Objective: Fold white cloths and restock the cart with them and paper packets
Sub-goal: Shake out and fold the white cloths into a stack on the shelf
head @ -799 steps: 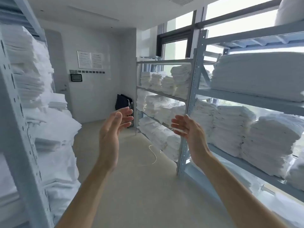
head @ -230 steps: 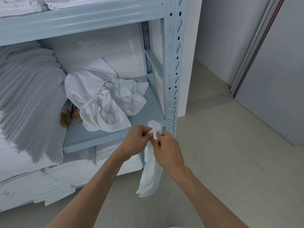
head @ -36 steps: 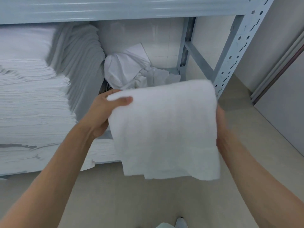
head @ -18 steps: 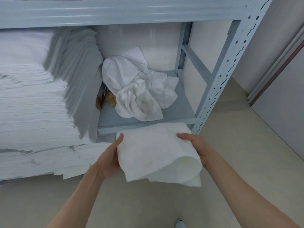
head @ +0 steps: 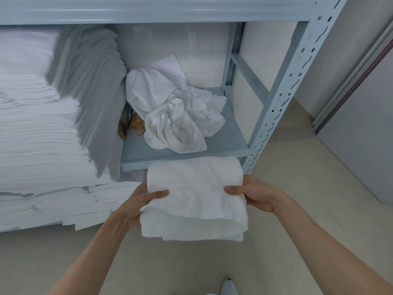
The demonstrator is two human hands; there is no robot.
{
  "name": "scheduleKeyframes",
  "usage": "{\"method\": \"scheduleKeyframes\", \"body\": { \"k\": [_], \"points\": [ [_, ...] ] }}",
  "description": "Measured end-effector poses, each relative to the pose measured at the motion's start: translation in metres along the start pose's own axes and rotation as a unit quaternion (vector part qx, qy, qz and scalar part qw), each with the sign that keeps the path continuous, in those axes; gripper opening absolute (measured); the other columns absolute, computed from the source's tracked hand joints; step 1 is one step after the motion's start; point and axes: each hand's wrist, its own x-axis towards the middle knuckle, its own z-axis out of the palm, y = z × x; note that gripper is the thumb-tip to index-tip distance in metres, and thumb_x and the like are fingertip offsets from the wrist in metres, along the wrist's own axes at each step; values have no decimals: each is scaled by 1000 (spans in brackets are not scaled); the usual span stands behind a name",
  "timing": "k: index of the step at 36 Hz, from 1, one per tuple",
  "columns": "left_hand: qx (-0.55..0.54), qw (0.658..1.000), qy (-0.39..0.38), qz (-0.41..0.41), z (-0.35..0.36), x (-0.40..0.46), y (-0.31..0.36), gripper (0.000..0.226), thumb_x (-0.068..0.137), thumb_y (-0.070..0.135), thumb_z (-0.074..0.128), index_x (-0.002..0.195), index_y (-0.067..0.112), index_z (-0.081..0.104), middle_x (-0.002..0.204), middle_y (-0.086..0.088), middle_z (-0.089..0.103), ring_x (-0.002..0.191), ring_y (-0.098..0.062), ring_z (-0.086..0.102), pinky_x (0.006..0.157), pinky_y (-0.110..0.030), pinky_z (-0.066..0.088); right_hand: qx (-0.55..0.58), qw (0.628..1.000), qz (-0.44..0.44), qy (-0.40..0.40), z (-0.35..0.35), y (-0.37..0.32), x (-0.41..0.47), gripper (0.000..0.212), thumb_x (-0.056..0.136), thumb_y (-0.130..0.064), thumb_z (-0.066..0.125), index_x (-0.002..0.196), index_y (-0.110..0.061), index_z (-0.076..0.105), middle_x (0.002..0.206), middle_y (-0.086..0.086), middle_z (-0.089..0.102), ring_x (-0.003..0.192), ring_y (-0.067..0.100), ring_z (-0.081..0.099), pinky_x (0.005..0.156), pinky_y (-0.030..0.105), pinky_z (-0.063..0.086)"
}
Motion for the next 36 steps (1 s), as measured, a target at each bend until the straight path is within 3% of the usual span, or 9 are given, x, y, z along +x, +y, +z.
{"method": "scheduleKeyframes", "body": {
  "k": [8,18,22,24,27,29,32,34,36],
  "points": [
    [-15,999,-12,48,1,0,6,63,73,10,79,132,15,55,123,-17,69,108,-38,68,76,-45,59,11,1000,-28,-7,-6,3,-1,57,77,-15,75,130,-8,57,124,8,69,116,25,66,102,48,50],
    [-29,992,-2,125,8,-8,52,48,82,0,66,129,10,61,121,-16,69,107,-35,68,76,-40,60,134,975,-174,35,2,-25,-10,40,75,-5,69,115,-8,67,112,10,74,100,26,72,74,32,59],
    [-13,983,36,178,4,-19,79,31,67,2,79,84,27,82,87,4,78,77,-10,74,63,-23,59,145,956,-255,23,-3,-42,-12,33,70,-2,76,97,-20,80,106,5,76,98,19,72,77,29,58],
    [27,982,36,182,6,-19,89,45,56,10,84,96,28,80,90,7,76,76,-8,72,63,-22,59,126,963,-236,-13,-2,-50,-11,46,61,-13,81,106,-23,78,114,0,74,104,18,71,79,30,57],
    [32,977,34,207,13,-14,96,41,85,13,66,124,23,66,103,2,75,88,-14,73,69,-25,58,127,971,-202,2,-2,-50,-3,67,66,-17,78,130,-5,61,132,9,65,120,35,62,84,43,56],
    [50,979,54,190,11,-13,88,35,97,2,51,118,26,66,91,9,76,80,-6,72,64,-19,56,129,964,-229,52,-2,-42,1,56,75,-14,75,130,-20,64,127,5,68,116,27,65,80,37,58],
    [35,990,70,120,-4,-12,62,35,99,-1,44,94,21,71,66,8,74,57,-5,69,46,-21,53,129,965,-216,71,1,-32,0,43,75,-15,73,114,-32,73,110,0,75,98,24,71,74,31,59],
    [36,996,40,77,-7,-12,54,15,91,6,61,91,18,70,66,0,74,56,-12,70,44,-25,54,101,973,-189,90,5,-28,-1,27,71,-16,66,90,-31,79,87,-2,76,80,22,68,65,30,54],
    [53,996,22,75,-10,-11,49,14,82,8,69,93,15,71,71,-3,75,60,-14,72,47,-27,56,71,980,-165,81,9,-24,1,22,76,-21,62,84,-31,80,84,0,76,76,18,70,66,29,53]
  ]
}}
